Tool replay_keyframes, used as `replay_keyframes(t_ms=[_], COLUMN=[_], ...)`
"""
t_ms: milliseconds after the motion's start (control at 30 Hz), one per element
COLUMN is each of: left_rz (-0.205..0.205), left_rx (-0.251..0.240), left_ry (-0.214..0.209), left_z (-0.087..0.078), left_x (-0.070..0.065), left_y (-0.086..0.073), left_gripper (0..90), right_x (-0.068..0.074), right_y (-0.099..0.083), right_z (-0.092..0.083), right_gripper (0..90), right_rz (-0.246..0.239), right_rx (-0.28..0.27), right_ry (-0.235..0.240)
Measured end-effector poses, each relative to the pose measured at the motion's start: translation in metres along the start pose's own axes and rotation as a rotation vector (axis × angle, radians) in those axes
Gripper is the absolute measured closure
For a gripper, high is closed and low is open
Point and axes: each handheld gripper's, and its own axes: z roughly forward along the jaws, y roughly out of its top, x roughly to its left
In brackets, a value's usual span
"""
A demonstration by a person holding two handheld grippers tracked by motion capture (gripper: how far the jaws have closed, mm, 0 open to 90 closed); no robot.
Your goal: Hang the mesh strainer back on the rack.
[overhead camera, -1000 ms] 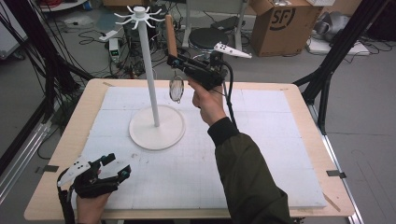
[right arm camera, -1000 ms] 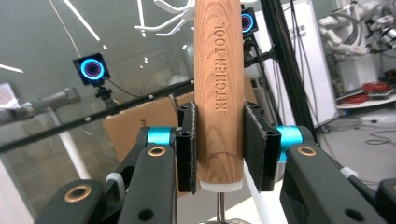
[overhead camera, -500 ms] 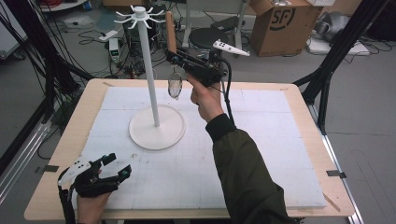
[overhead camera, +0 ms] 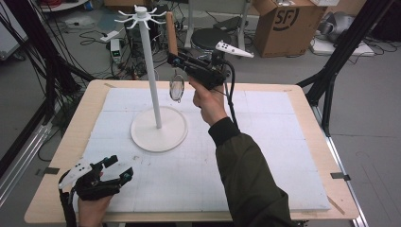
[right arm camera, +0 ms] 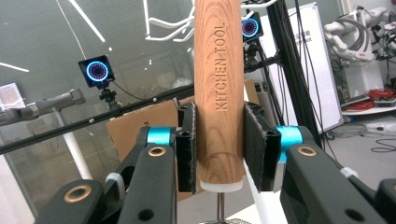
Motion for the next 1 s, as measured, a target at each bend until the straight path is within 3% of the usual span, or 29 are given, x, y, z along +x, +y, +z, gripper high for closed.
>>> replay_keyframes(t_ms=[367, 1000], left_rz=[0.004, -0.002], left_rx=[-0.007, -0.011], left_ry=[-0.002, -0.009], left_z=[-0.001, -0.002], left_x=[-0.002, -0.001], left_y=[0.001, 0.001], left_gripper=[14.0, 14.0], right_x=[0.002, -0.006], right_y=[-0.005, -0.013], right_z=[0.000, 0.017], right_gripper=[68.5, 67.3], right_rz=[-0.001, 0.030], right_rx=[0.018, 0.043], right_ry=[-0.016, -0.002])
